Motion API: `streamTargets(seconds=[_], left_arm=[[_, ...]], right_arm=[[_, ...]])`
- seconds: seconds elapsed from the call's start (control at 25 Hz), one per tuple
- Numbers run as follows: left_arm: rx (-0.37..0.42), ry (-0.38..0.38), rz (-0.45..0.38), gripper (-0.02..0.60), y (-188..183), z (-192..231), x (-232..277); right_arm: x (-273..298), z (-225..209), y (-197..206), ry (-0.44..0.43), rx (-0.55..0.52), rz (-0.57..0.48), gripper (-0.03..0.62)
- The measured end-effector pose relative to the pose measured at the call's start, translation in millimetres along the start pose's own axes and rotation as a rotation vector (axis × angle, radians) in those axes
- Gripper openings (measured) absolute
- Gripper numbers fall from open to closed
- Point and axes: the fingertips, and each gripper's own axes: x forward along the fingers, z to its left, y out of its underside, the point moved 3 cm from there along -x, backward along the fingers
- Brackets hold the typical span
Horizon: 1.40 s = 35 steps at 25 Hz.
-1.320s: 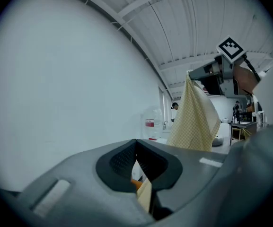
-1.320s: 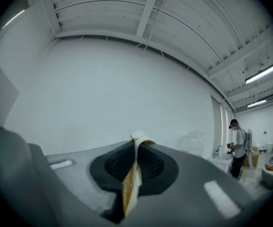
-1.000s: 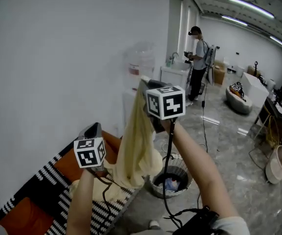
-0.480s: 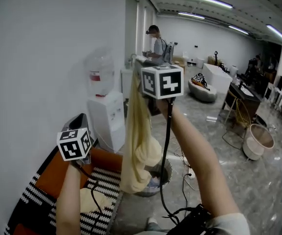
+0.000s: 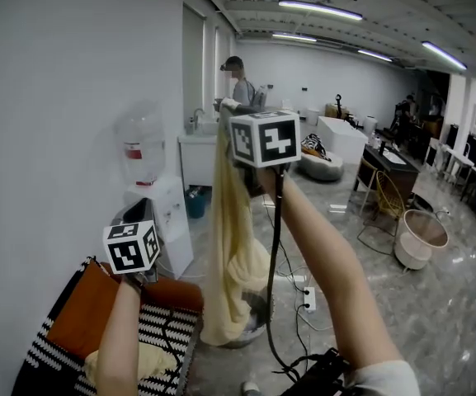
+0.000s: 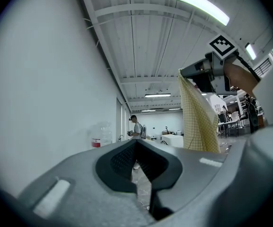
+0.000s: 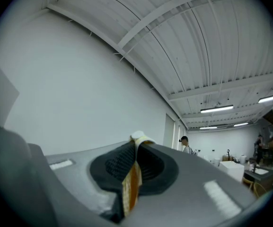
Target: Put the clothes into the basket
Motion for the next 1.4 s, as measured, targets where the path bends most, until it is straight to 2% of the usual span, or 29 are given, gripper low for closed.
streamTargets(seconds=[0.32, 0.64, 0.84, 1.08, 1.4], left_arm=[[0.015, 0.025, -0.033, 0.003, -20, -20, 40], [0.022, 0.050, -0.031, 0.003, -24, -37, 85], [0.018, 0.060, -0.023, 0.003, -20, -41, 120], [0.014, 0.061, 0.001, 0.003, -7, -48, 149], [0.023, 0.077, 0.053, 0.003, 29, -64, 186]], right_arm=[[10, -40, -14, 0.025, -0.013, -0.024, 0.014], [22, -81, -33, 0.054, -0.025, -0.058, 0.014], [43, -107, -27, 0.062, -0.017, -0.058, 0.014], [60, -125, 4, 0.046, 0.006, -0.026, 0.014], [83, -138, 89, 0.004, 0.015, 0.061, 0.014]])
